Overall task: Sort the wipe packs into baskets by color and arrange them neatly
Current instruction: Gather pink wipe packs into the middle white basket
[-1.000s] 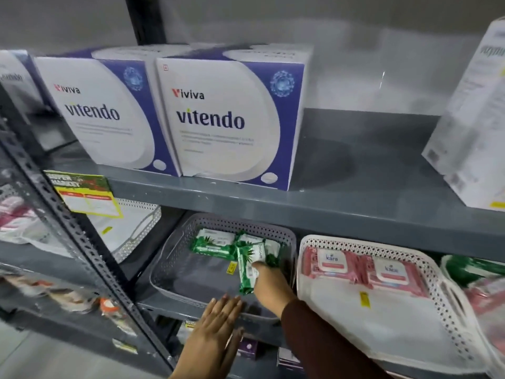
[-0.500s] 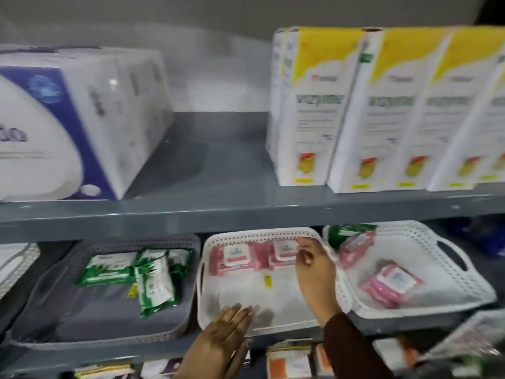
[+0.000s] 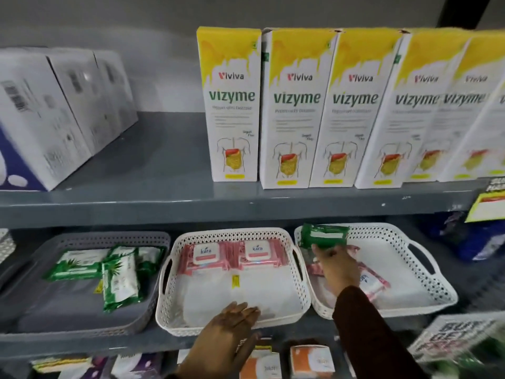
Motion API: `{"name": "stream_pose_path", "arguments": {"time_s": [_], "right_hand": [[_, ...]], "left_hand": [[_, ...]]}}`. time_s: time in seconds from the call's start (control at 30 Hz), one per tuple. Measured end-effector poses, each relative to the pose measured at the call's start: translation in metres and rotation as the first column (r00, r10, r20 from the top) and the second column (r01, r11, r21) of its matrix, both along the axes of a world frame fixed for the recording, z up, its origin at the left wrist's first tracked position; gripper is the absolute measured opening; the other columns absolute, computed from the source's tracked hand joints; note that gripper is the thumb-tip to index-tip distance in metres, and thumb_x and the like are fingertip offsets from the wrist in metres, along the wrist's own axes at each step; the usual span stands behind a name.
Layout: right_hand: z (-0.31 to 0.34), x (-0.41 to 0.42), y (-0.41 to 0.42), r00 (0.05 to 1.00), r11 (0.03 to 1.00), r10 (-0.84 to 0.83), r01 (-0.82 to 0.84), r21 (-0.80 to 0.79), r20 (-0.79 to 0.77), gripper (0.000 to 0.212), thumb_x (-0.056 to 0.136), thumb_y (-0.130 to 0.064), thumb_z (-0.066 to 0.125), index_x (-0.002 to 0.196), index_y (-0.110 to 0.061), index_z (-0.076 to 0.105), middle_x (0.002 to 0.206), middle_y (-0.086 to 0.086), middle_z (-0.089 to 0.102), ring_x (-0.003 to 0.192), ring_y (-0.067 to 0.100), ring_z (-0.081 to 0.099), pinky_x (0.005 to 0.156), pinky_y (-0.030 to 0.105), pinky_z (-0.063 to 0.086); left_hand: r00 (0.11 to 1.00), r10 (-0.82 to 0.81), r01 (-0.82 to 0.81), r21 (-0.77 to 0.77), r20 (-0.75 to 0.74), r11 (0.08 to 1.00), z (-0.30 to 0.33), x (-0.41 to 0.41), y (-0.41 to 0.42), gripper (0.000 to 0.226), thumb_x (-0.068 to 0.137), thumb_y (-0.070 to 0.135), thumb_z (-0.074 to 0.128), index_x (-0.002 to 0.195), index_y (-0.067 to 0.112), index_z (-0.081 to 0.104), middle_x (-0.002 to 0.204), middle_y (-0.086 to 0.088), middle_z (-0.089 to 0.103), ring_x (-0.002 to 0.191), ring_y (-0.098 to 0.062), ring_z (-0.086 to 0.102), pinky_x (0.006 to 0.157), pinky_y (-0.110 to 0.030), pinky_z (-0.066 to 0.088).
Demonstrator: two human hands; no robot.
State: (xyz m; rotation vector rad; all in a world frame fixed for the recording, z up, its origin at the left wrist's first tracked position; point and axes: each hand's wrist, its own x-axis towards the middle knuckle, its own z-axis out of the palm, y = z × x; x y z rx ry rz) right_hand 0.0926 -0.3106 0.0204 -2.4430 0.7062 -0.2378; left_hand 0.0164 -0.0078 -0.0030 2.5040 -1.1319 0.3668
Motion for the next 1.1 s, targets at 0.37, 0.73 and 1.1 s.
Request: {"name": "stream_pose_path", "arguments": {"time_s": [0.37,0.73,1.1], "right_hand": [[0.017,-0.041,0.003,0.869,0.742,-0.110,-0.252,0.621,0.483,0.062,0.080,-0.002,0.080,0.113,-0.040,0.044,0.106,-0.002,0.065,0.092,0.015,0.068,0.069,0.037,0.063],[0.018,-0.012,0.085,0.904,0.664,0.237,-0.418,0.620,0.356,0.046,0.082,0.009,0.072,0.116,-0.016,0.053,0.121,0.000,0.059,0.090,0.009,0.068,0.066,0.025,0.061],[-0.001,-0.009,0.103,0.919,0.898,0.332,-0.377,0.227,0.215,0.020,0.092,-0.015,0.067,0.107,-0.020,0.054,0.088,-0.004,0.067,0.076,0.018,0.068,0.062,0.029,0.056]], "left_hand": [[0.987,0.159,-0.160,0.025,0.024,0.987,-0.008,0.001,0.012,0.043,0.097,0.037,0.045,0.133,0.017,0.057,0.133,0.004,0.061,0.125,-0.016,0.053,0.110,-0.035,0.032],[0.975,0.218,-0.221,0.075,0.045,0.972,-0.010,-0.003,0.012,0.038,0.093,0.034,0.052,0.125,0.017,0.063,0.124,0.002,0.067,0.116,-0.019,0.061,0.106,-0.037,0.040],[0.966,0.253,-0.257,0.103,0.045,0.961,-0.009,-0.005,0.010,0.039,0.096,0.036,0.050,0.127,0.018,0.062,0.128,0.002,0.065,0.121,-0.022,0.057,0.108,-0.040,0.037]]}}
